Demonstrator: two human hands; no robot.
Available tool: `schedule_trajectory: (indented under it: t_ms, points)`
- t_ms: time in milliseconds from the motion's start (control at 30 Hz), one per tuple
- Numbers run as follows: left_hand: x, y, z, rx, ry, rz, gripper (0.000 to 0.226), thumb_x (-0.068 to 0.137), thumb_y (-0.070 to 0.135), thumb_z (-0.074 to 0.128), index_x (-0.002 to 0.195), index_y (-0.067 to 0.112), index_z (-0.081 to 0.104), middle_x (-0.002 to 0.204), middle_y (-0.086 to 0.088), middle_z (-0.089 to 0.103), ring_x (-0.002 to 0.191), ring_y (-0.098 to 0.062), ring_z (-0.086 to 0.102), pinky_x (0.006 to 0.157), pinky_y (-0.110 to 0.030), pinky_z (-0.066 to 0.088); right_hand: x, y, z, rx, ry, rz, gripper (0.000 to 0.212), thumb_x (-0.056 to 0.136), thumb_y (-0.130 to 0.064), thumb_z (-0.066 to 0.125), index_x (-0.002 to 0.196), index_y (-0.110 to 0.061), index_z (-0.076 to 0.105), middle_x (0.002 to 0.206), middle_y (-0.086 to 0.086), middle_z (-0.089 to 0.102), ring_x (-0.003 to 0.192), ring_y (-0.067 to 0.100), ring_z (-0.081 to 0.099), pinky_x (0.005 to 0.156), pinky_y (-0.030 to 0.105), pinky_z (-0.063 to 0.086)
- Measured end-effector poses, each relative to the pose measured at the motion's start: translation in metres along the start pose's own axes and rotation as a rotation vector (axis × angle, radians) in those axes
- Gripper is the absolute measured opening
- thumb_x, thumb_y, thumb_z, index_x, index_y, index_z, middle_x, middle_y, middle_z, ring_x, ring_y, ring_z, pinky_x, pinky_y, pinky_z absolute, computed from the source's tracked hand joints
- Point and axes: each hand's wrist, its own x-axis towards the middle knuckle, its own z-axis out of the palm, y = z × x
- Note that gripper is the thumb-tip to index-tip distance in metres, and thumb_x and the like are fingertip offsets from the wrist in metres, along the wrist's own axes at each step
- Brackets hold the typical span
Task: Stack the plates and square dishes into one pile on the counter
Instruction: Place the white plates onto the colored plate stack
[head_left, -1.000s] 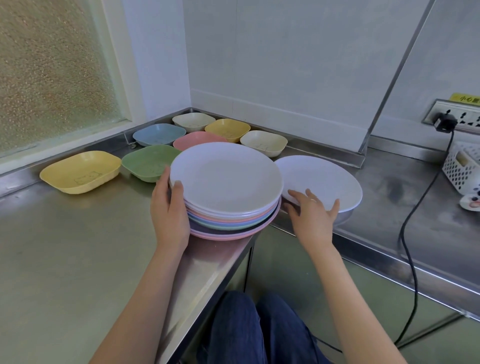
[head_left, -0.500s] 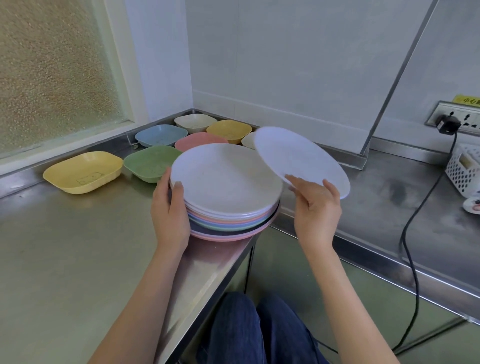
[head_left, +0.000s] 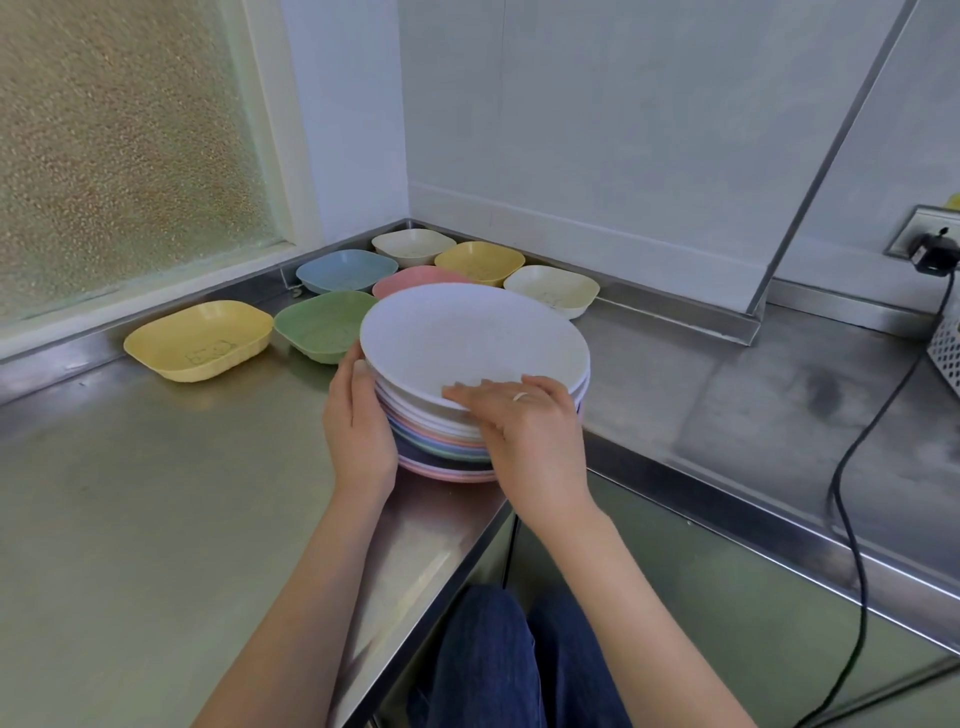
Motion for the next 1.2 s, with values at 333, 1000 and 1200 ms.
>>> schedule_trajectory:
  t_ms: [333,1000,1200]
  points:
    - [-0.001,0.002,0.0,0.064,-0.022,0.02,0.04,0.096,0.04,0.042,0.134,0.028,0.049,0.133,0.018,0.051,0.125,0.002,0.044,0.108,-0.026,0.033,-0.003,0.017,-0.011,0.212,-0.189,0.013,0.022,0.089,-0.026,0.06,0.108,-0.024,0.071,0.108,-0.01,0.071,0.107,0.014,0.063,0.097,0.044,0.04]
    - [-0.013,0.029,-0.025,0.044,0.057,-0.153,0.037,0.085,0.024,0.049,0.115,0.044,0.057,0.115,0.025,0.059,0.109,0.007,0.052,0.083,-0.016,0.04,0.013,0.056,0.021,1.101,-0.042,0.882,0.042,0.096,-0.027,0.038,0.138,-0.035,0.037,0.133,-0.006,0.052,0.12,0.015,0.051,0.104,0.043,0.042]
    - [-0.038,0.047,-0.089,0.098,0.294,-0.117,0.04,0.085,0.019,0.048,0.121,0.027,0.062,0.121,0.008,0.064,0.111,-0.009,0.059,0.09,-0.026,0.045,0.004,0.002,0.042,1.141,-0.192,0.79,0.049,0.095,-0.033,0.042,0.142,-0.034,0.029,0.135,-0.01,0.047,0.118,0.011,0.046,0.094,0.03,0.039]
